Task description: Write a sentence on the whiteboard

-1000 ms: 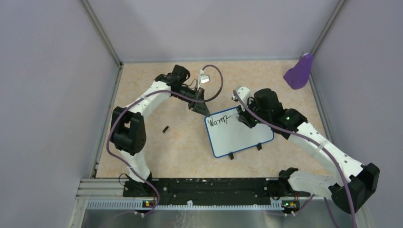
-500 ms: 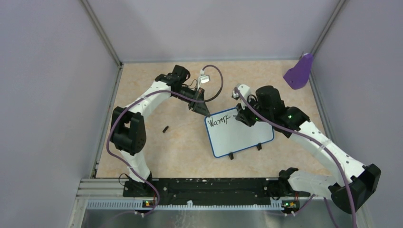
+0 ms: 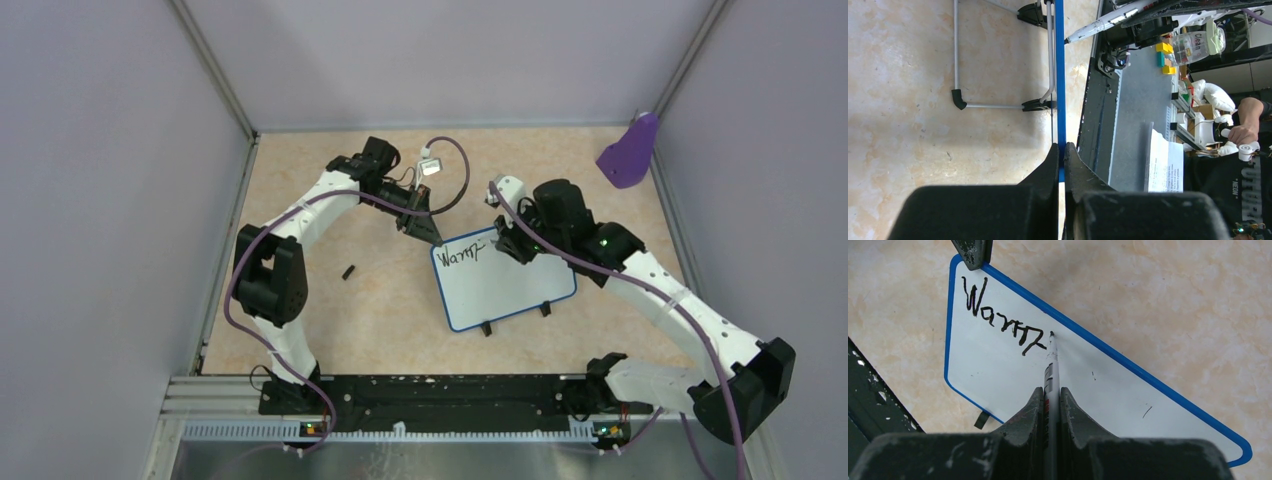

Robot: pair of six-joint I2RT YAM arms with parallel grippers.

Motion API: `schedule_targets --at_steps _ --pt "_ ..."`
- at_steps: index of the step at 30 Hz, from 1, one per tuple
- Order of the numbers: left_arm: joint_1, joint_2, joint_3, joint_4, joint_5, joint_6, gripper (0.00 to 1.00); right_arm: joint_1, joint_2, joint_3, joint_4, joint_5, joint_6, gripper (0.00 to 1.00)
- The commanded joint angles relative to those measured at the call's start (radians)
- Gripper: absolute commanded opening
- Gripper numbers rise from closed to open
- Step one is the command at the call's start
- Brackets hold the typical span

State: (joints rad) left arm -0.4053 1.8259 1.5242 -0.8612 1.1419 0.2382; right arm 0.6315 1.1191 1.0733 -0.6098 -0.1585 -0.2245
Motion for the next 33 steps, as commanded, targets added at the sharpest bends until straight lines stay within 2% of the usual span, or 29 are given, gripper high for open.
schedule_targets --at_steps 1,16,24,33 --pt "-0.020 0.018 0.013 -0.010 -0.001 0.024 0.00 -0.010 0.000 -0.017 0.028 0.010 -0.010 0.00" --pt "-0.020 0.021 0.013 -0.010 -0.002 0.023 0.00 -0.009 -0.024 -0.062 -0.035 -0.018 -0.049 0.00" --pt "-0.021 0.019 0.012 -0.010 -0.002 0.021 0.00 -0.011 -0.045 -0.029 -0.031 0.059 -0.044 0.00" --pt "-0.021 0.016 0.011 -0.009 -0.001 0.021 0.00 -0.011 -0.065 0.023 -0.019 0.027 -0.017 0.00"
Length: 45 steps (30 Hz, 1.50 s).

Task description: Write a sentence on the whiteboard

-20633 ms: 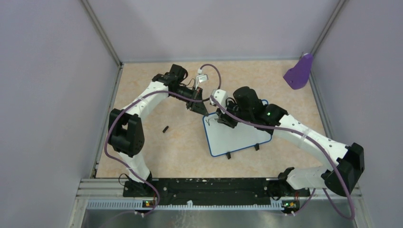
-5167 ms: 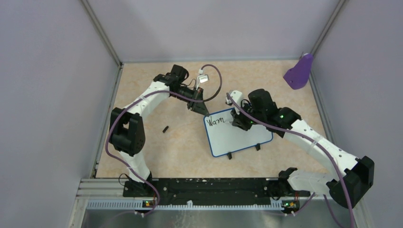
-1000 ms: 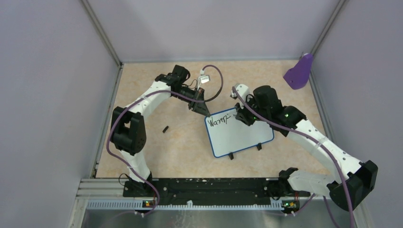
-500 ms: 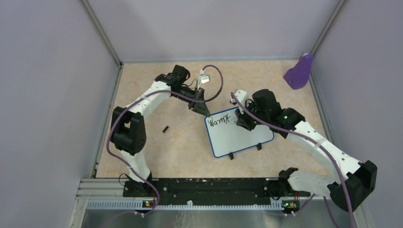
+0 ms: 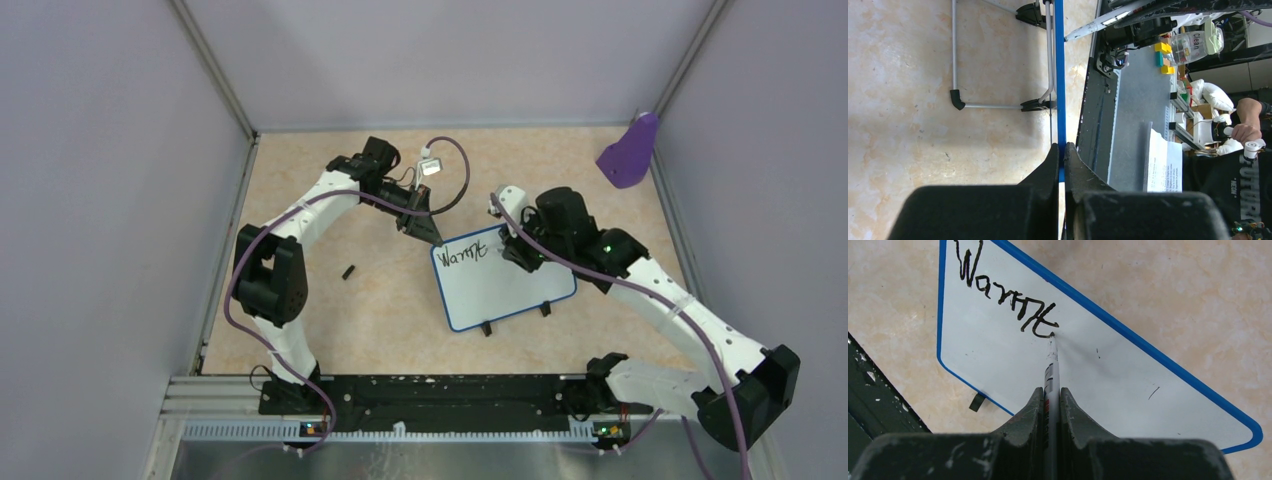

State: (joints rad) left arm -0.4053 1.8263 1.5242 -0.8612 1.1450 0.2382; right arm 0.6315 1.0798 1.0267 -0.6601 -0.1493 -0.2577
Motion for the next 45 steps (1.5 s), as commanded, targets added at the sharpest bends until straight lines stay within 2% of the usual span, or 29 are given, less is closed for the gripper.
schedule_targets --at_steps 1,9,36,45 --pt "-0.021 0.015 0.011 -0.009 -0.004 0.021 0.00 -0.010 -0.025 0.070 0.035 0.027 0.018 0.00" --pt "-0.021 0.013 0.010 -0.009 -0.003 0.023 0.00 -0.012 -0.013 0.080 0.078 0.095 0.038 0.00" --pt "-0.021 0.024 0.018 -0.013 -0.004 0.026 0.00 -0.012 -0.036 -0.055 0.016 -0.009 -0.006 0.00" --pt "-0.021 0.029 0.022 -0.014 -0.002 0.023 0.00 -0.011 -0.027 -0.006 0.050 0.022 0.016 0.00"
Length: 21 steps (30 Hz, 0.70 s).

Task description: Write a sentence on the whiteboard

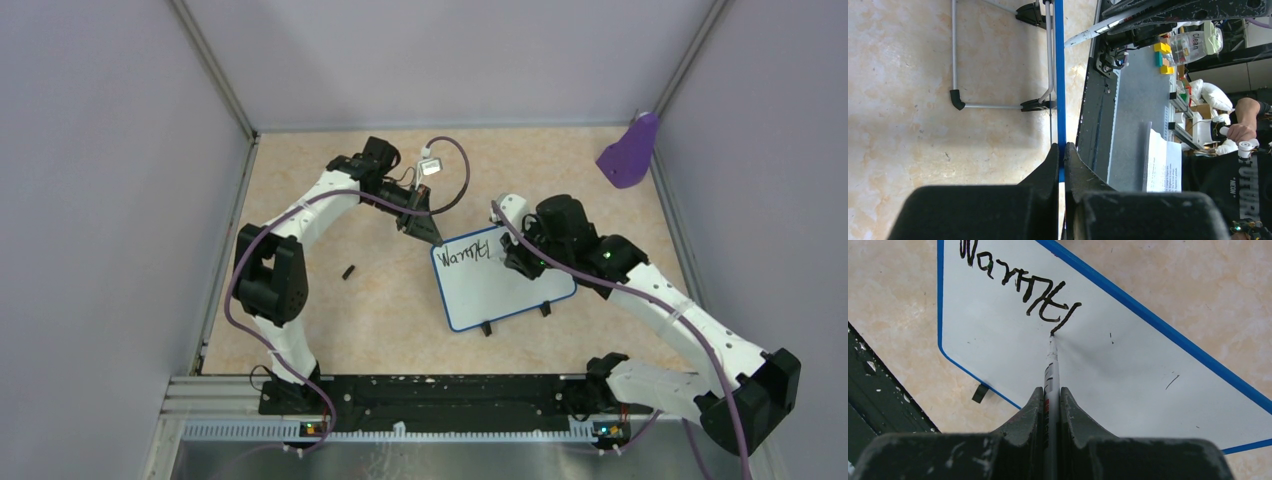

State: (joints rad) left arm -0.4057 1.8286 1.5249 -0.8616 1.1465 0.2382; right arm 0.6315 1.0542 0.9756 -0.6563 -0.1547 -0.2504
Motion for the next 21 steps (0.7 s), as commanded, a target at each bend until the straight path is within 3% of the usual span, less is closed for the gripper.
schedule_targets --at_steps 1,21 --pt "-0.021 0.026 0.021 -0.013 -0.006 0.023 0.00 -0.012 0.000 0.053 0.052 0.035 0.012 0.00" --pt "-0.022 0.026 0.023 -0.014 -0.007 0.021 0.00 -0.019 -0.023 0.038 0.048 0.123 0.003 0.00"
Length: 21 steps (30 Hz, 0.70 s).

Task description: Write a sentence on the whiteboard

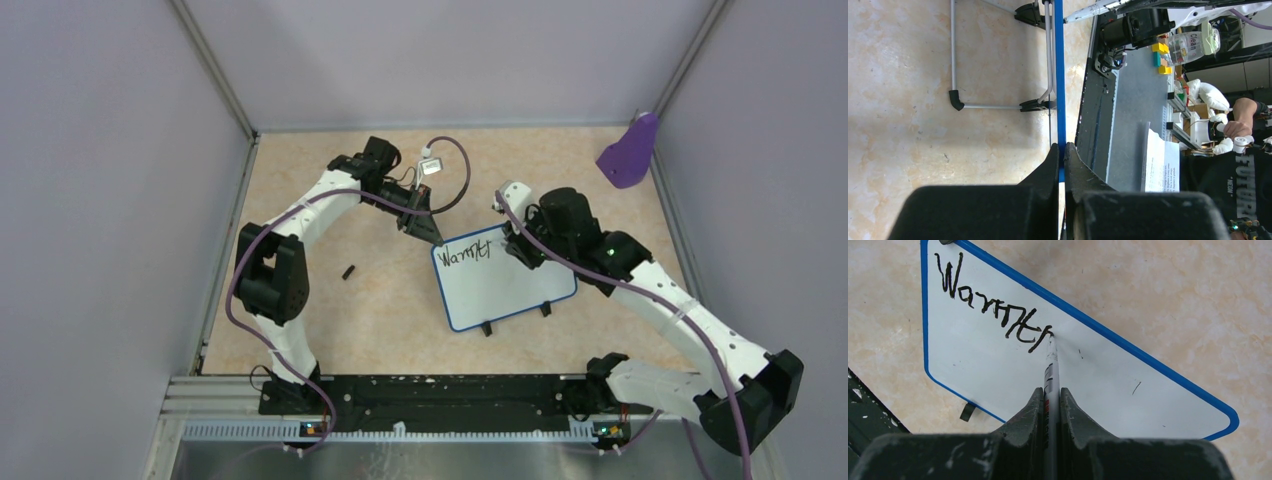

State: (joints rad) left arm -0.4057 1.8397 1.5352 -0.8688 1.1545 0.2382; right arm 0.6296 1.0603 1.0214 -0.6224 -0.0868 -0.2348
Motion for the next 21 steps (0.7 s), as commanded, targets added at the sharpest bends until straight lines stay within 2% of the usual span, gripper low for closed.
schedule_targets --at_steps 1,7,14,21 --pt "-0.022 0.015 0.012 -0.007 -0.015 0.021 0.00 -0.019 -0.033 -0.014 0.010 0.058 -0.015 0.00" --pt "-0.022 0.017 0.013 -0.006 -0.015 0.019 0.00 -0.021 -0.046 -0.037 -0.009 0.049 -0.029 0.00" --pt "-0.022 0.015 0.011 -0.005 -0.016 0.021 0.00 -0.021 -0.023 -0.050 -0.055 -0.037 -0.060 0.00" --pt "-0.024 0.018 0.011 -0.005 -0.017 0.021 0.00 -0.022 -0.031 0.004 -0.065 -0.074 -0.061 0.00"
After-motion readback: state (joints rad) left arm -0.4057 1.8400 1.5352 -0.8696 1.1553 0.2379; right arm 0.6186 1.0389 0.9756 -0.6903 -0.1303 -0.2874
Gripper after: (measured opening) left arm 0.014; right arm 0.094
